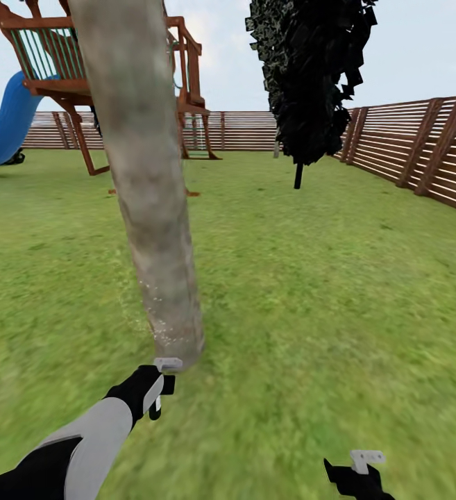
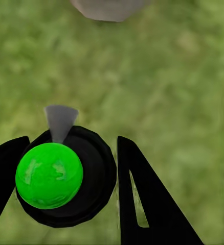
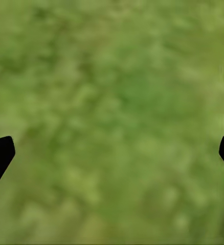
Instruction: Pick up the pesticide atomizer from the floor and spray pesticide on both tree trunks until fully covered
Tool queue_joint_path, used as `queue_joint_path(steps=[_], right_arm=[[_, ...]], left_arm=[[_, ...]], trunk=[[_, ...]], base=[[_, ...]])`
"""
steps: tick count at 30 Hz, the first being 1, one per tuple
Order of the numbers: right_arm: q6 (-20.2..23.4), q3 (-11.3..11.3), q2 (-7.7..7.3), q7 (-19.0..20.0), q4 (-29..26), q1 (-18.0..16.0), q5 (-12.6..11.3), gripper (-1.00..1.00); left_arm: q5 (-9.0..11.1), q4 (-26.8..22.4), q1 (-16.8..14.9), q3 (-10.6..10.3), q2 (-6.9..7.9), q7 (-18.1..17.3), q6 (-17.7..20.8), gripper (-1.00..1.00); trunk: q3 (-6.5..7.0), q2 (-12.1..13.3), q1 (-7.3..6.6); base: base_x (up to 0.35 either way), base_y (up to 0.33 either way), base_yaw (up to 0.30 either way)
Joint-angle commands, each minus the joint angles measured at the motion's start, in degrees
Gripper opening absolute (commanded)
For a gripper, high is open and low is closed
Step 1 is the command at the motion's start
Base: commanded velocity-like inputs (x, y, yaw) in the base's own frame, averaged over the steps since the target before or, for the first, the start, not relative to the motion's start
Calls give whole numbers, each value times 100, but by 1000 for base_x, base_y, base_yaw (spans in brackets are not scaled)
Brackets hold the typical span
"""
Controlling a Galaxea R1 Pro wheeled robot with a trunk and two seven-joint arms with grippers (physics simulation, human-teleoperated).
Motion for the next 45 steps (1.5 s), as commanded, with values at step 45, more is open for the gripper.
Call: queue_joint_path(steps=[45], right_arm=[[-8,2,0,0,0,4,8,100]], left_arm=[[21,-1756,224,4,-92,47,-907,-100]], trunk=[[0,0,0]], base=[[48,-130,72]])
